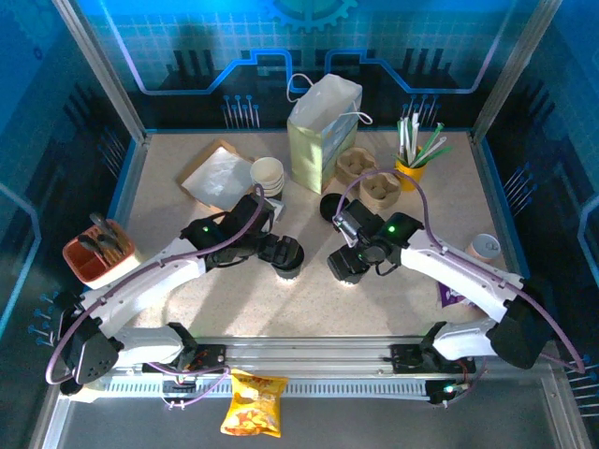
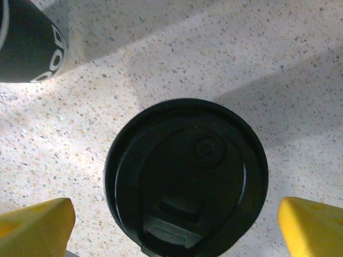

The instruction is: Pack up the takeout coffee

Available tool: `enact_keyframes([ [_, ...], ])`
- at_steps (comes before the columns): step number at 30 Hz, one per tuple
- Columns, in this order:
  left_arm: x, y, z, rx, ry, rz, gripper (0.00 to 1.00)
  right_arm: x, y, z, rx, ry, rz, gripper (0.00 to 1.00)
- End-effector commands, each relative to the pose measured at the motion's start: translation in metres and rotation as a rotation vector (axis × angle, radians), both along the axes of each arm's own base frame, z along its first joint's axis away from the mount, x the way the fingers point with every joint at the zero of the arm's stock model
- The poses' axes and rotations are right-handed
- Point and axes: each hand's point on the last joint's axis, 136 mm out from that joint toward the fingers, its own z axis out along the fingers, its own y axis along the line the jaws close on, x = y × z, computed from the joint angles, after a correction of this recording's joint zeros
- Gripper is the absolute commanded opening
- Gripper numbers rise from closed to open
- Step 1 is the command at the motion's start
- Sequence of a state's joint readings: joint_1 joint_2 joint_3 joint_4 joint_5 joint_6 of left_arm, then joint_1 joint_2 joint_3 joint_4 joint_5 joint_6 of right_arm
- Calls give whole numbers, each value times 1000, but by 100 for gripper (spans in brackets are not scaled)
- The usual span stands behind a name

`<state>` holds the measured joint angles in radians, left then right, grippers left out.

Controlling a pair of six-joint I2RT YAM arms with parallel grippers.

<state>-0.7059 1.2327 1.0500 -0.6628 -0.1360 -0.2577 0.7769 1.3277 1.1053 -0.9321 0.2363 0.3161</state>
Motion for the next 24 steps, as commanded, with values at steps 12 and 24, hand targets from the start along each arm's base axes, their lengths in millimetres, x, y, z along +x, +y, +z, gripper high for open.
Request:
enact_keyframes([
  [12, 0, 1, -5, -6, 15, 11, 91, 4, -1, 0, 7, 66, -27, 88],
  [24, 0, -3, -7, -22, 13, 2, 90, 7, -3, -9, 14, 87, -46, 83],
])
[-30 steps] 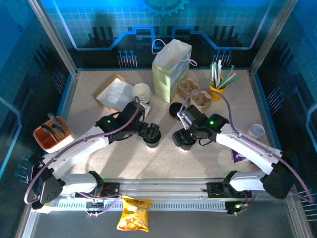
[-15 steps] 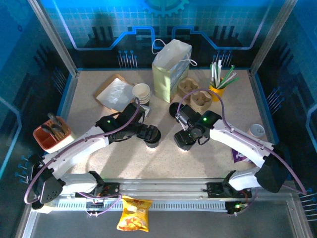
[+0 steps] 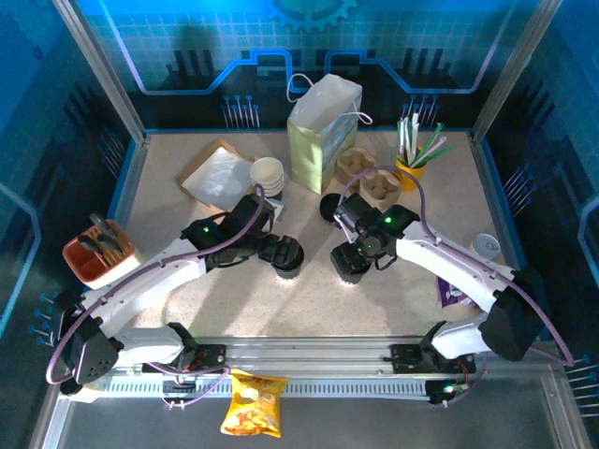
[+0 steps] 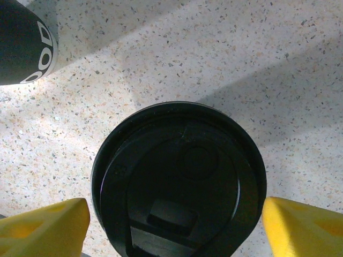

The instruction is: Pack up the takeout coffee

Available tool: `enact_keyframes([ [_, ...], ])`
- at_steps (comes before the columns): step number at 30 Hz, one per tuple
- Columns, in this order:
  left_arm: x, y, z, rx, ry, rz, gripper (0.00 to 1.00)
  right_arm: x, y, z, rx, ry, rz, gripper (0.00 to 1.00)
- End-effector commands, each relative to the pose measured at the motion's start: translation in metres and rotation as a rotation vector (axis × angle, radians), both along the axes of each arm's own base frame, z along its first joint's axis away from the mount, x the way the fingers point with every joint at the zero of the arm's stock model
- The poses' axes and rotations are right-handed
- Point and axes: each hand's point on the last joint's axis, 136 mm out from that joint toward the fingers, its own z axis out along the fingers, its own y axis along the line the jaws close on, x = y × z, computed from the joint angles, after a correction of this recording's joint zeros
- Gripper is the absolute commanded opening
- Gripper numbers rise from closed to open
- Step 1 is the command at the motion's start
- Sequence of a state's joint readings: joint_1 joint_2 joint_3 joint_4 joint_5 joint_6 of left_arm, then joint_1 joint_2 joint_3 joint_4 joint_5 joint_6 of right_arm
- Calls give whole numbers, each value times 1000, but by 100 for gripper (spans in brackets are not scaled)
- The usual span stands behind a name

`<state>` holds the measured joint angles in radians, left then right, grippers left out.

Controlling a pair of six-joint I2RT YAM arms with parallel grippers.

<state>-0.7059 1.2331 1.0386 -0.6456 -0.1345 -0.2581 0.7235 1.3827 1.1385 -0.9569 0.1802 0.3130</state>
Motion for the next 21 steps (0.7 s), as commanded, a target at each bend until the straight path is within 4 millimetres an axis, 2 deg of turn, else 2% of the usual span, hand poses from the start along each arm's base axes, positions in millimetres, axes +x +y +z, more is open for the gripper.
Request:
enact_keyframes([
  [1, 0, -2, -5, -21, 16, 4, 90, 2, -1, -3, 9, 19, -15, 83],
  [12, -2, -3, -11, -28, 30, 6, 89, 3, -4, -16, 5, 42, -30, 81],
  [17, -2, -4, -11, -28, 30, 6, 89, 5, -6, -15, 4, 39, -34, 73],
  [21, -1, -4, -10, -29, 26, 6, 89, 14, -18, -7, -16, 8, -56, 71],
])
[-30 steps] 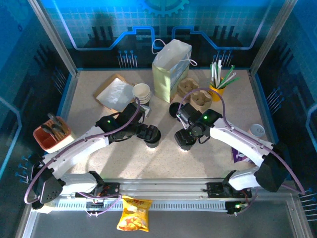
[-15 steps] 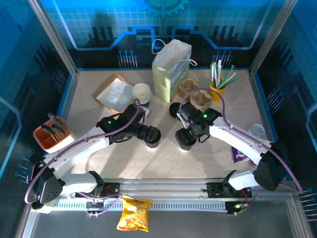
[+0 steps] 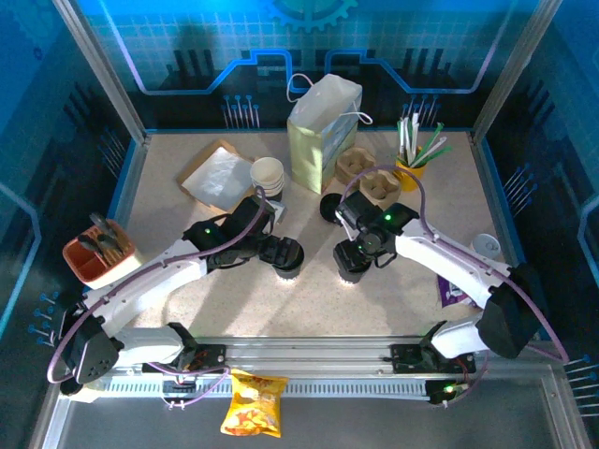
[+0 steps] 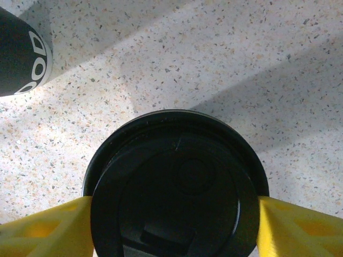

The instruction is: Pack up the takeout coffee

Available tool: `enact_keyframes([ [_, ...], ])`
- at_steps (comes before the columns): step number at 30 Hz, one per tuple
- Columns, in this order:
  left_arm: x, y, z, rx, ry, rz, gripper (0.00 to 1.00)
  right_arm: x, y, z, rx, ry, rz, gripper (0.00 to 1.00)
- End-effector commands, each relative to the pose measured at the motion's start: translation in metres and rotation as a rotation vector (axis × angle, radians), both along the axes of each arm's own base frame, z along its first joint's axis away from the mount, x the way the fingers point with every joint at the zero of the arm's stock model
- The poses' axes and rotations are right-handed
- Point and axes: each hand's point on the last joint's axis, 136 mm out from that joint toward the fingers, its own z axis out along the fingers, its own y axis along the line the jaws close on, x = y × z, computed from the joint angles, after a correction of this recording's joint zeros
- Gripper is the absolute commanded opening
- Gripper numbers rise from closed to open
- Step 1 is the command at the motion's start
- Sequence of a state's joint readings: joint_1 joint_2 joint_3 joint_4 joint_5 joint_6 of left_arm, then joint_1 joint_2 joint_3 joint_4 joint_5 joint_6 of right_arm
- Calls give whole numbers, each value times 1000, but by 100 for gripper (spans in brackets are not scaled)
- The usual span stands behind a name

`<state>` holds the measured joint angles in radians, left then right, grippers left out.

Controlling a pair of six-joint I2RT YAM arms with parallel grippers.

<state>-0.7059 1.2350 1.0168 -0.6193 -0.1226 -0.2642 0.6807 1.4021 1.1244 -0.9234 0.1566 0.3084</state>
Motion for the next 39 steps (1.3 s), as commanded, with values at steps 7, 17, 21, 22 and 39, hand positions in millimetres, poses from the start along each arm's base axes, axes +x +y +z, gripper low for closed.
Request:
enact_keyframes([
  [7, -2, -2, -3, -18, 22, 7, 89, 41, -51, 13, -17, -60, -126, 71],
  [17, -5, -5, 0, -4, 15, -14, 89, 88, -92, 12, 28, -95, -271, 72],
  [21, -8, -9, -2, 14, 22, -39, 89, 97, -102, 5, 14, -86, -290, 72],
  [22, -9, -10, -3, 28, 26, -48, 89, 98, -105, 3, 8, -81, -294, 73],
  [39, -3, -16, -25, 240, 54, -95, 90, 98, -97, 22, 84, -120, -275, 89],
])
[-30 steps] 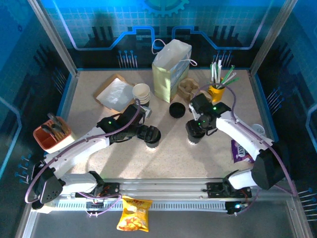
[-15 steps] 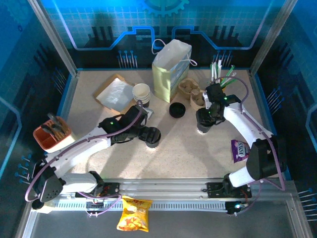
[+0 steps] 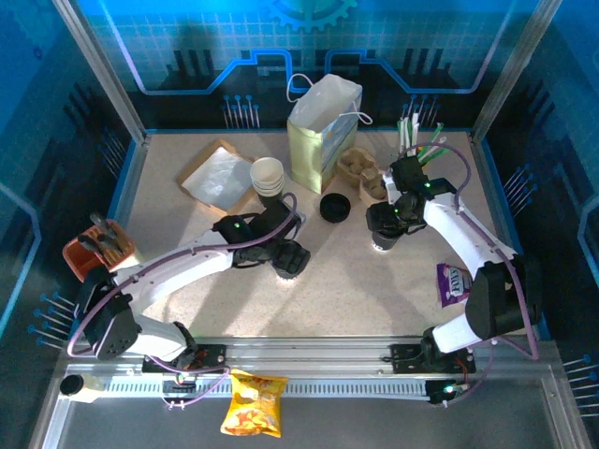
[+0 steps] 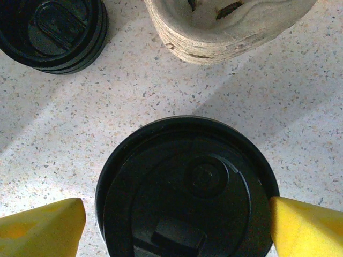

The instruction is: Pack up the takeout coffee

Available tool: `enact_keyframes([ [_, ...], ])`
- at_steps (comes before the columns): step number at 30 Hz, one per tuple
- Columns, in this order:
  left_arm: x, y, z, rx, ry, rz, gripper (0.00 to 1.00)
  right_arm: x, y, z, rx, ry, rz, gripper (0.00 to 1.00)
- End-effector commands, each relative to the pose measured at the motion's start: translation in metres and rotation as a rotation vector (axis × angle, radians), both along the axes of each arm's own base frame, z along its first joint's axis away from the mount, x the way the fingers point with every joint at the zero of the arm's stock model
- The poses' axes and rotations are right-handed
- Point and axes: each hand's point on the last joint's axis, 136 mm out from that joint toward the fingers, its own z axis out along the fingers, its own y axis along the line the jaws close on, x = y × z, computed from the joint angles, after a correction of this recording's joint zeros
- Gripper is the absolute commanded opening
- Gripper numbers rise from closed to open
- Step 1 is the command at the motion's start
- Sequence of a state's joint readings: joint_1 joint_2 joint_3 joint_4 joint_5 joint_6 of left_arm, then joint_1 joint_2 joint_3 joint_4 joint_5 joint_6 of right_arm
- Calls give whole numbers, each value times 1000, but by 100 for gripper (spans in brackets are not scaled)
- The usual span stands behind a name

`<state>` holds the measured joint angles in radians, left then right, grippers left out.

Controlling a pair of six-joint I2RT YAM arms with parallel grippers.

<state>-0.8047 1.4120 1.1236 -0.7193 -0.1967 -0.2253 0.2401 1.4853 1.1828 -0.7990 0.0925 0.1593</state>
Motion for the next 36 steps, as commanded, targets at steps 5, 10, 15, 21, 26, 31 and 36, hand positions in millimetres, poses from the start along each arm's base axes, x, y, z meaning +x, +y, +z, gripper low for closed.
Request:
enact_keyframes([
  [5, 1, 2, -4, 62, 13, -24, 87, 1, -1, 19, 24, -49, 2, 90],
  [10, 0, -1, -8, 68, 25, -35, 82, 0, -1, 21, 25, -56, 3, 91],
  [15, -1, 0, -13, 88, 35, -39, 77, -1, 0, 19, 31, -49, 3, 91],
  [21, -1, 1, -18, 101, 38, -38, 75, -2, -1, 19, 32, -49, 0, 91],
  [26, 3, 5, -14, 95, 14, -15, 69, -2, -1, 28, 33, -68, 0, 92],
  [31, 11, 18, -2, 55, -23, 31, 68, 2, 9, 47, 88, -117, 15, 93],
  [36, 25, 39, 6, 38, -46, 88, 68, 4, 20, 65, 139, -177, 31, 95],
])
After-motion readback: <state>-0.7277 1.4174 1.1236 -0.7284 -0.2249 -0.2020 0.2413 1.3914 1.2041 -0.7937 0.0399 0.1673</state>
